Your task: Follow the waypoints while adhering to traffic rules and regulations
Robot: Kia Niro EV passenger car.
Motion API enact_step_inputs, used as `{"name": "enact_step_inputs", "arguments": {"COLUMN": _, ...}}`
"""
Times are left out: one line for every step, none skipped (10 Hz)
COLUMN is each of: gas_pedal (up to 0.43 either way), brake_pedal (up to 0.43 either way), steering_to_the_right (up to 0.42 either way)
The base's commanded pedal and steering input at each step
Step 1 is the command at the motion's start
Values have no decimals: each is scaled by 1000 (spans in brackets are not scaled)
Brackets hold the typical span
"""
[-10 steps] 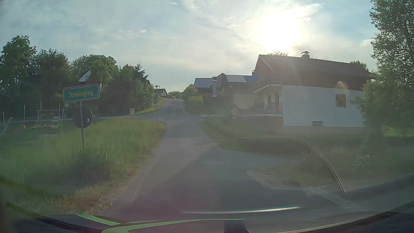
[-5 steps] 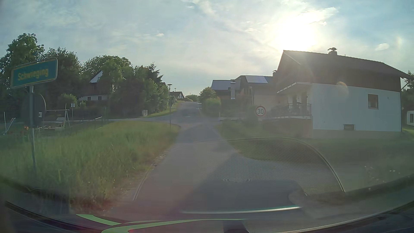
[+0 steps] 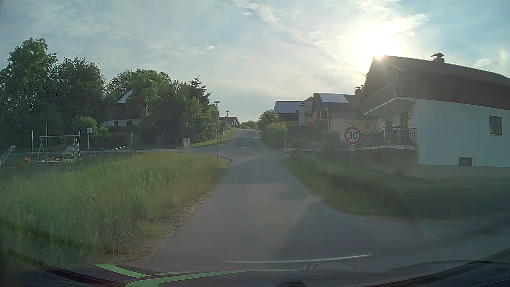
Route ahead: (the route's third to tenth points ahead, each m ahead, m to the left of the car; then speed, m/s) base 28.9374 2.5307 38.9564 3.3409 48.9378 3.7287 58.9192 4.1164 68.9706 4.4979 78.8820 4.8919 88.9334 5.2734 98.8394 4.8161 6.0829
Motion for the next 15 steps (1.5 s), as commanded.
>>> {"name": "enact_step_inputs", "arguments": {"gas_pedal": 0, "brake_pedal": 0, "steering_to_the_right": -33}}
{"name": "enact_step_inputs", "arguments": {"gas_pedal": 0, "brake_pedal": 0, "steering_to_the_right": -32}}
{"name": "enact_step_inputs", "arguments": {"gas_pedal": 0, "brake_pedal": 0, "steering_to_the_right": -29}}
{"name": "enact_step_inputs", "arguments": {"gas_pedal": 20, "brake_pedal": 0, "steering_to_the_right": -22}}
{"name": "enact_step_inputs", "arguments": {"gas_pedal": 59, "brake_pedal": 0, "steering_to_the_right": -21}}
{"name": "enact_step_inputs", "arguments": {"gas_pedal": 67, "brake_pedal": 0, "steering_to_the_right": -21}}
{"name": "enact_step_inputs", "arguments": {"gas_pedal": 67, "brake_pedal": 0, "steering_to_the_right": -21}}
{"name": "enact_step_inputs", "arguments": {"gas_pedal": 67, "brake_pedal": 0, "steering_to_the_right": -20}}
{"name": "enact_step_inputs", "arguments": {"gas_pedal": 67, "brake_pedal": 0, "steering_to_the_right": -19}}
{"name": "enact_step_inputs", "arguments": {"gas_pedal": 67, "brake_pedal": 0, "steering_to_the_right": -16}}
{"name": "enact_step_inputs", "arguments": {"gas_pedal": 79, "brake_pedal": 0, "steering_to_the_right": -14}}
{"name": "enact_step_inputs", "arguments": {"gas_pedal": 98, "brake_pedal": 0, "steering_to_the_right": -12}}
{"name": "enact_step_inputs", "arguments": {"gas_pedal": 98, "brake_pedal": 0, "steering_to_the_right": -8}}
{"name": "enact_step_inputs", "arguments": {"gas_pedal": 98, "brake_pedal": 0, "steering_to_the_right": -1}}
{"name": "enact_step_inputs", "arguments": {"gas_pedal": 98, "brake_pedal": 0, "steering_to_the_right": 5}}
